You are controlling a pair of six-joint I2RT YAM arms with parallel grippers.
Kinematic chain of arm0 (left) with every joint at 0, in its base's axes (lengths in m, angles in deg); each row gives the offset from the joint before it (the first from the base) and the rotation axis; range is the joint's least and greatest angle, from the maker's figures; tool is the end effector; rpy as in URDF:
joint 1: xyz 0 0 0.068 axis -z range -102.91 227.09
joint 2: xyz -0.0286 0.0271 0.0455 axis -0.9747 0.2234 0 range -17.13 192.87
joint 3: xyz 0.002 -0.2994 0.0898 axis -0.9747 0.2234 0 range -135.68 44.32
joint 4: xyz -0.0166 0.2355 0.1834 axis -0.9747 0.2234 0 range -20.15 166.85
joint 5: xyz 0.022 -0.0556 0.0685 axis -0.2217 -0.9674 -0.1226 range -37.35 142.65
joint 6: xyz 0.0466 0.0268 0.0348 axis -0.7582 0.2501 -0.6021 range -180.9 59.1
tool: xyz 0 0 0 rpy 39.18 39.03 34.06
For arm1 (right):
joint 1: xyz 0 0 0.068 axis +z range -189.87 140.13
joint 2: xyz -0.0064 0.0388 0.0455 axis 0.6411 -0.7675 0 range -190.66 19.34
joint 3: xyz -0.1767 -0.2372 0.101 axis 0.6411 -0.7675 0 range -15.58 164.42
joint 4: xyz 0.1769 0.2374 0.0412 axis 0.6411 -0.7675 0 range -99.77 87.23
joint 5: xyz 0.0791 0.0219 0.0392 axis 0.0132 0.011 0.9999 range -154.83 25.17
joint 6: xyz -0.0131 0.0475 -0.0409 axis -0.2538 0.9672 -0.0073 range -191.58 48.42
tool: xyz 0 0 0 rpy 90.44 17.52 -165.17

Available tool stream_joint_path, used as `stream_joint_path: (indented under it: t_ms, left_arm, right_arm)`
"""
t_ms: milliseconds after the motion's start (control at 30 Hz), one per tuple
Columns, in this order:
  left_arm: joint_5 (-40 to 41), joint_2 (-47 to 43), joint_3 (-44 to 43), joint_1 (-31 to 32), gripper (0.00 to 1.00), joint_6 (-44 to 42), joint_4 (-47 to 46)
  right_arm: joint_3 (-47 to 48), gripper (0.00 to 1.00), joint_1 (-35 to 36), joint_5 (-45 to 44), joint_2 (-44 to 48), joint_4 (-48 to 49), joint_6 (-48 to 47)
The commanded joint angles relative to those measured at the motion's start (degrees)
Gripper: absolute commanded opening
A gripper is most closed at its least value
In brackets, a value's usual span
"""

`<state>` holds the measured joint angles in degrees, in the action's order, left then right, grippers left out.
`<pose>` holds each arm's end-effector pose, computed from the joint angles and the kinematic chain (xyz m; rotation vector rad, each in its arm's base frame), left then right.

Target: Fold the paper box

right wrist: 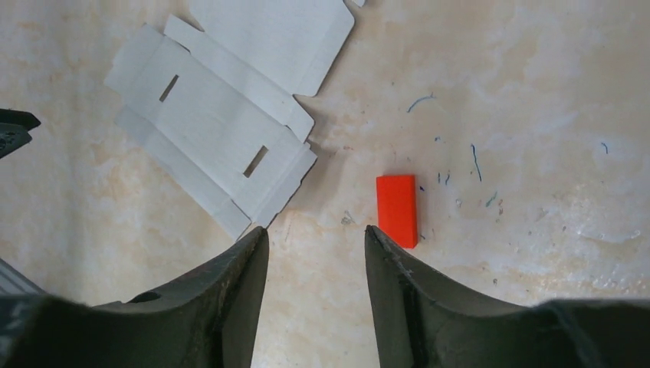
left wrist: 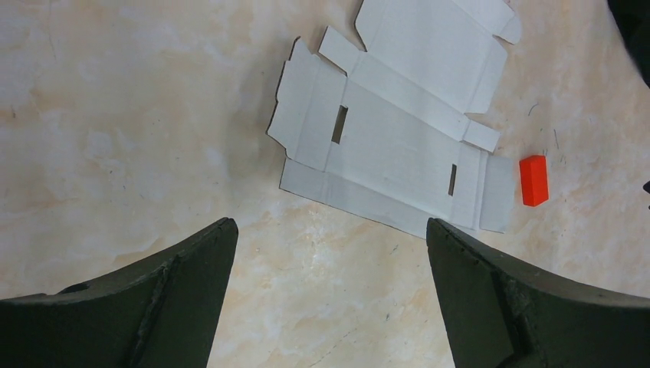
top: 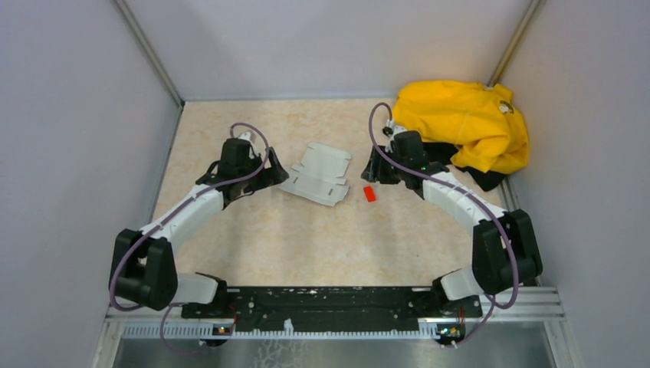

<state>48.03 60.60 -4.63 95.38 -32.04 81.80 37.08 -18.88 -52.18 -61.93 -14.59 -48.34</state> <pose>0.3094 -0.1065 0.2464 -0.1720 2.3275 -0.5141 0.3187 0.1339 0.2518 -0.0736 2.3410 0.6468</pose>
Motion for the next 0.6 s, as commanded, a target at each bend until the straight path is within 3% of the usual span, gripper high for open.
stream_joint_path:
  t_ms: [0, 133, 400, 567]
  left_arm:
    - [2.4, -3.0, -1.6, 0.3, 0.99, 1.8, 0.4]
    - [2.1, -5.2, 0.3, 0.3, 0.98, 3.0, -0.7]
    - [2.9, -3.4, 6.5, 0.2, 0.99, 2.2, -10.5]
    - [3.8, 0.0, 4.3, 0.0, 0.99, 0.7, -8.8]
  right_arm:
    - [5.6, 0.42, 0.0, 1.8, -2.7, 2.7, 1.9]
    - [7.8, 0.37, 0.0, 3.7, -6.2, 3.3, 3.8]
    - [9.3, 0.4, 0.0, 6.0, -10.8, 6.8, 3.0]
    - [12.1, 0.4, 0.0, 10.2, -14.7, 7.0, 4.0]
